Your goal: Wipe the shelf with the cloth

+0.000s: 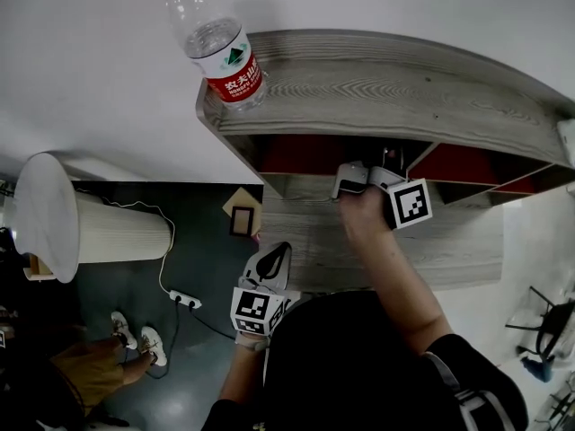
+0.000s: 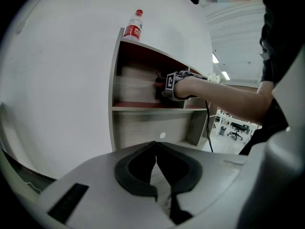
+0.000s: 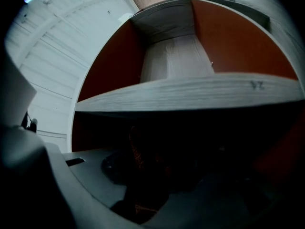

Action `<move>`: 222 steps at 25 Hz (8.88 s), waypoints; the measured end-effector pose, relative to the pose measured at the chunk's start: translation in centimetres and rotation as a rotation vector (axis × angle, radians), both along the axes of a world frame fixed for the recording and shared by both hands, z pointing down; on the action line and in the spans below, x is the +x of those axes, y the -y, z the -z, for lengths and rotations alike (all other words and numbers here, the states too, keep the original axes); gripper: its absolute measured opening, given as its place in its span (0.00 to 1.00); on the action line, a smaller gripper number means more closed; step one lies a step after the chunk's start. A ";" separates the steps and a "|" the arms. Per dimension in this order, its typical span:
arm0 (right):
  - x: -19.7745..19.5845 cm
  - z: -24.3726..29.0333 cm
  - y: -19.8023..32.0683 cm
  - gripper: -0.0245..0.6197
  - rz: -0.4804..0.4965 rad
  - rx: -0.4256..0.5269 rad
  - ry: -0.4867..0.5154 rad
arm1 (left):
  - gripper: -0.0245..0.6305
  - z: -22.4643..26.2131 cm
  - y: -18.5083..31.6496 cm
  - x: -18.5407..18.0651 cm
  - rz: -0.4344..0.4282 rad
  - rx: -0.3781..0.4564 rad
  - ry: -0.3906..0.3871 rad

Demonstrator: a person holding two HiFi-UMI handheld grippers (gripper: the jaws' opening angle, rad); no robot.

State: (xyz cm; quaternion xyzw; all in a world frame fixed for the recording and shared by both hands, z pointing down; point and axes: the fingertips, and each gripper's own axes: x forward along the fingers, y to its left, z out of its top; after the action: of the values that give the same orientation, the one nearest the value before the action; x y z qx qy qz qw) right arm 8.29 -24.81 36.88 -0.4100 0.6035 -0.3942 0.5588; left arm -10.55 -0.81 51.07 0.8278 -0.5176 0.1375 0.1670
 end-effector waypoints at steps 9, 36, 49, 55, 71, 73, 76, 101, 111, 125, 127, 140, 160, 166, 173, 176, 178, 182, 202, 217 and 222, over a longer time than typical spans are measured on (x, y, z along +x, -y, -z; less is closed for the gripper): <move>-2.7 2.6 2.4 0.24 0.010 0.096 -0.001 | 0.05 -0.1 -0.1 -1.8 0.013 0.002 0.013; -20.5 -1.1 1.7 0.25 0.495 0.030 -0.222 | 0.05 -0.5 -1.0 -4.9 0.080 -0.011 0.003; -15.4 -4.2 2.2 0.24 0.380 -0.132 -0.160 | 0.05 -0.2 -0.7 -3.5 0.059 -0.011 0.000; -9.7 -4.8 2.8 0.24 0.236 -0.160 -0.095 | 0.05 -0.3 -0.4 -2.0 0.028 -0.014 0.002; -1.0 -5.3 3.1 0.24 0.002 -0.196 -0.023 | 0.05 0.0 -0.3 0.3 -0.001 -0.015 0.010; -0.9 -5.3 3.0 0.24 -0.003 -0.196 -0.022 | 0.05 0.0 -0.4 0.3 0.008 -0.017 0.010; -1.1 -5.1 2.9 0.24 0.015 -0.188 -0.024 | 0.05 -0.1 -0.7 0.3 0.017 -0.014 0.007; -22.7 2.7 -5.2 0.24 0.697 0.106 -0.103 | 0.05 -0.6 -4.1 -3.6 0.138 -0.024 -0.002; -24.9 5.3 -7.9 0.24 0.832 0.131 -0.075 | 0.05 -0.6 -3.3 -3.2 0.122 -0.020 -0.010; -25.2 4.0 -4.2 0.24 0.802 0.079 -0.068 | 0.05 -1.0 -2.8 -3.4 0.112 -0.032 -0.010; -25.2 3.7 -3.8 0.25 0.810 0.064 -0.048 | 0.05 -0.9 -2.6 -3.5 0.114 -0.032 -0.009; -25.4 -0.1 -2.0 0.25 0.807 -0.042 -0.147 | 0.05 -0.9 -2.4 -3.0 0.099 -0.033 -0.006; -25.6 -7.0 -4.7 0.24 0.857 -0.328 -0.312 | 0.05 -1.1 -2.7 -2.7 0.097 -0.036 -0.010; -25.3 -7.8 -7.0 0.24 0.854 -0.340 -0.311 | 0.05 -1.0 -2.7 -2.1 0.083 -0.030 -0.014; -25.3 -8.6 -8.9 0.25 0.889 -0.327 -0.318 | 0.05 -1.4 -3.0 -2.0 0.078 -0.036 -0.015; -25.4 -8.9 -9.8 0.25 0.912 -0.314 -0.352 | 0.05 -1.4 -3.0 -1.8 0.073 -0.035 -0.016; -25.3 -9.0 -10.2 0.25 0.932 -0.300 -0.376 | 0.05 -1.2 -2.8 -1.6 0.067 -0.029 -0.017; -24.8 -8.5 -11.1 0.25 0.985 -0.254 -0.424 | 0.05 -1.0 -2.3 -1.1 0.044 -0.026 -0.017; -8.9 -5.0 -14.2 0.25 0.816 0.081 -1.027 | 0.05 1.7 3.2 4.0 -0.139 0.045 -0.019; -0.8 -6.0 -15.9 0.25 0.613 0.141 -1.457 | 0.05 3.7 5.3 7.5 -0.251 0.097 -0.055; 0.4 -6.9 -16.3 0.25 0.594 0.152 -1.524 | 0.05 4.3 5.8 7.6 -0.253 0.109 -0.063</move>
State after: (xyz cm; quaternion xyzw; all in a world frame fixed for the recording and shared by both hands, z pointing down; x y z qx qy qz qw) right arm 8.64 -8.56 43.82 -0.3496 0.9258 -0.0974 -0.1056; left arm -2.98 -6.65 46.79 0.8981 -0.4104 0.1032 0.1193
